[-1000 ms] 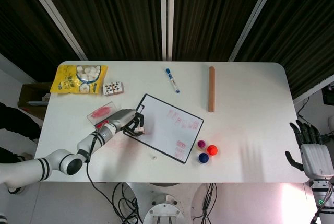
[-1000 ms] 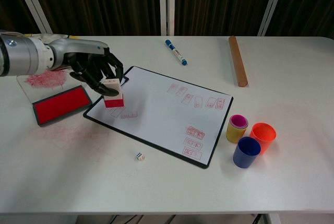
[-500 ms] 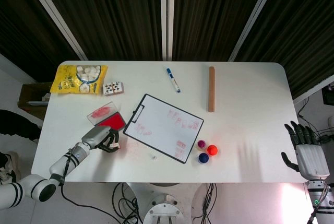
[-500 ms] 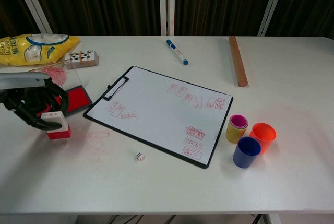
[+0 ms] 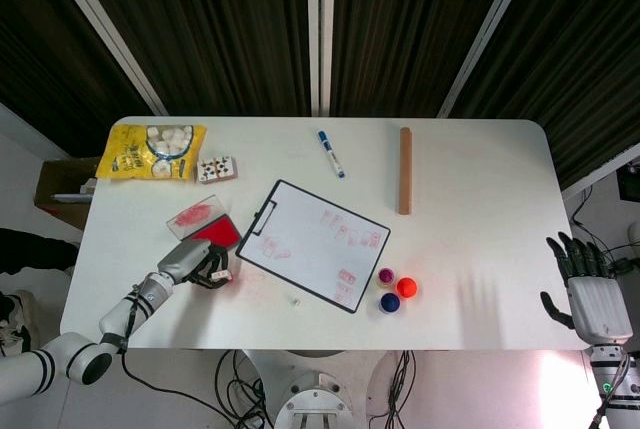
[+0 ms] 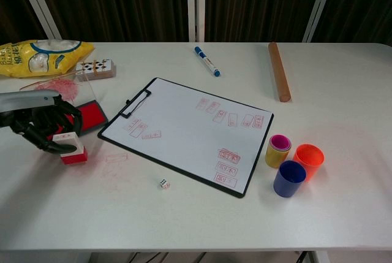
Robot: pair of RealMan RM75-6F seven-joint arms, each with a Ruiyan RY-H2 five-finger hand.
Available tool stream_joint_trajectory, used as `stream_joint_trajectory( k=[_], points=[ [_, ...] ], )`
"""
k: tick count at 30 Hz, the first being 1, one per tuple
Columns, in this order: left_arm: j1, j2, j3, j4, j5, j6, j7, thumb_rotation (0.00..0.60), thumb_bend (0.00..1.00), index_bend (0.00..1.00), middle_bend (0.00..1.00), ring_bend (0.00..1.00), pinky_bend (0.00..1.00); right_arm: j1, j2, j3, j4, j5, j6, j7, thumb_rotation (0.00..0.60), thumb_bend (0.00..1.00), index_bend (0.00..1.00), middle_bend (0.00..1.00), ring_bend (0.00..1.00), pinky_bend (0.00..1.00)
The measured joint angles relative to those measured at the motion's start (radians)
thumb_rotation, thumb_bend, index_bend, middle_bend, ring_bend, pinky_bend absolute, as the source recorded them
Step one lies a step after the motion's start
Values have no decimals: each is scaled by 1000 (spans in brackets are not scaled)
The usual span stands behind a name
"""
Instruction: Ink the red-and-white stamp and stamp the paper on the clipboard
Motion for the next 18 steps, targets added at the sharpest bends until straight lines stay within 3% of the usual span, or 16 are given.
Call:
stream_joint_trajectory(
  k=[18],
  points=[
    [6,-62,11,104,52,38,-34,600,383,619,628,910,980,-4,14,0,-21,4,6,-15,600,257,0,0,0,0]
  ],
)
